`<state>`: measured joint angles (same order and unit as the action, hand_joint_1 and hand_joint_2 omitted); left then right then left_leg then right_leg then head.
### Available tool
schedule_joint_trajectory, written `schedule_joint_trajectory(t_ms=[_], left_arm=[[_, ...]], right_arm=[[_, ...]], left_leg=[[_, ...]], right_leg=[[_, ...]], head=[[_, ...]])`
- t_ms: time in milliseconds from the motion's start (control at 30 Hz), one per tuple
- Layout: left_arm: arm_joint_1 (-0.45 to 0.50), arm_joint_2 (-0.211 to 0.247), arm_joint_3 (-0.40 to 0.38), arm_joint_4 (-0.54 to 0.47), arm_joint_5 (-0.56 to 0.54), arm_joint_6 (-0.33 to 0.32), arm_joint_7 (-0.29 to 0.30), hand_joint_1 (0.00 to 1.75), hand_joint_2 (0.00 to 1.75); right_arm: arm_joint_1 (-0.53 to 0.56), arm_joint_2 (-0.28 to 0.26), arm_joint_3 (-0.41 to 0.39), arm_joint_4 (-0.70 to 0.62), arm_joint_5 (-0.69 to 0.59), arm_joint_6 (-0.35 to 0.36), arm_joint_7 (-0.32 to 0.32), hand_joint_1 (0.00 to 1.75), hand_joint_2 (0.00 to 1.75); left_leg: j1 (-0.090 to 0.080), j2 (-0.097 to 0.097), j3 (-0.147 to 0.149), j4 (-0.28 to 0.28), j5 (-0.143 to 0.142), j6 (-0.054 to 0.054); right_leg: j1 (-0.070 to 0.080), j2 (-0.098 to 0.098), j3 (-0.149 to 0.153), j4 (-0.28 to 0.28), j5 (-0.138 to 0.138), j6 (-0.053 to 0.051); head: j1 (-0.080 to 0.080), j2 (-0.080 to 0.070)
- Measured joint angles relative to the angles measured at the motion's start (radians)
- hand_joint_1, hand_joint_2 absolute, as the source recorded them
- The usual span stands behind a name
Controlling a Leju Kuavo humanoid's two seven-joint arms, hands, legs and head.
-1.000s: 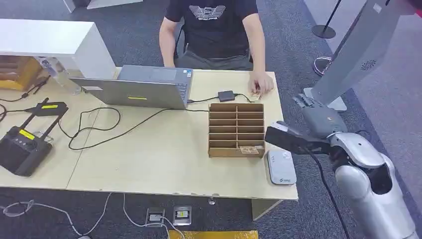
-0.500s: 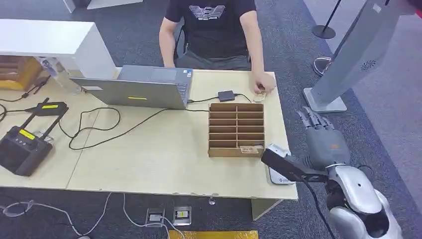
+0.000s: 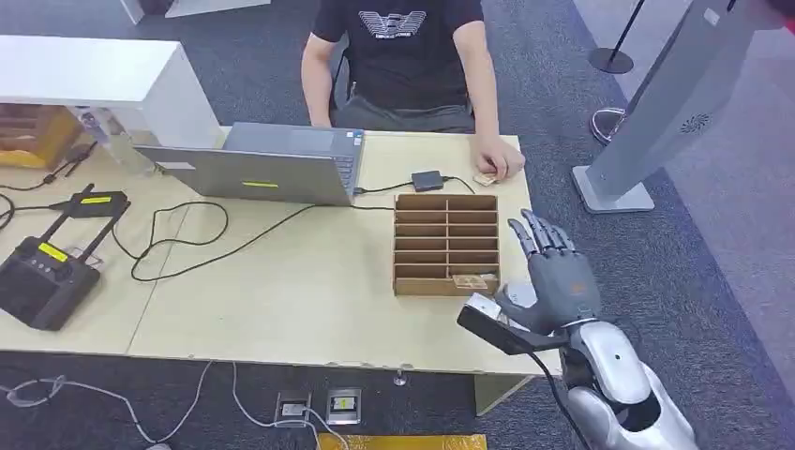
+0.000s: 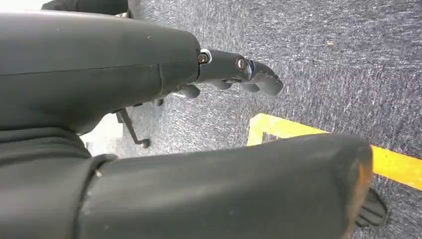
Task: Pass the card to the sensor for recognition and then transmit it.
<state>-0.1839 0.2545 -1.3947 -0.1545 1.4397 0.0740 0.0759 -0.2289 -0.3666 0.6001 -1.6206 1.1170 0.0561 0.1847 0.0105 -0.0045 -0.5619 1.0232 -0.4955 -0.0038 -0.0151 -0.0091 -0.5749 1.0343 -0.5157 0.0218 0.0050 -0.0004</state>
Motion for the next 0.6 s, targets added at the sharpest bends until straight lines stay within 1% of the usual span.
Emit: schedule_joint_trajectory(t_ms=[200, 367, 467, 600], left_arm=[[0.0, -0.007, 0.006, 0.0, 0.007, 0.004, 0.007, 0.0, 0.0], [0.0, -0.014, 0.017, 0.0, 0.01, 0.01, 0.012, 0.0, 0.0], [0.0, -0.02, 0.024, 0.0, 0.013, 0.012, 0.016, 0.0, 0.0], [0.0, -0.03, 0.026, 0.0, 0.021, 0.036, 0.021, 0.0, 0.0]], right_arm=[[-0.023, 0.039, 0.02, 0.119, 0.011, -0.008, -0.017, 0.0, 1.75], [-0.041, 0.074, 0.04, 0.195, 0.022, -0.028, -0.052, 0.0, 1.75], [-0.061, 0.104, 0.06, 0.263, 0.032, -0.044, -0.067, 0.0, 1.75], [-0.067, 0.129, 0.072, 0.324, 0.035, -0.063, -0.071, 0.0, 1.75]], left_leg=[[0.0, 0.0, 0.0, 0.0, 0.0, 0.0], [0.0, 0.0, 0.0, 0.0, 0.0, 0.0], [0.0, 0.001, 0.0, 0.0, 0.0, 0.0], [0.0, 0.001, 0.0, 0.0, 0.0, 0.0]], right_leg=[[0.0, 0.001, -0.001, 0.0, 0.0, 0.0], [0.0, 0.001, -0.001, 0.0, 0.0, 0.0], [0.0, 0.001, 0.0, 0.0, 0.0, 0.0], [0.0, 0.001, 0.0, 0.0, 0.0, 0.0]], head=[[0.0, 0.0], [0.0, 0.0], [0.0, 0.0], [0.0, 0.0]])
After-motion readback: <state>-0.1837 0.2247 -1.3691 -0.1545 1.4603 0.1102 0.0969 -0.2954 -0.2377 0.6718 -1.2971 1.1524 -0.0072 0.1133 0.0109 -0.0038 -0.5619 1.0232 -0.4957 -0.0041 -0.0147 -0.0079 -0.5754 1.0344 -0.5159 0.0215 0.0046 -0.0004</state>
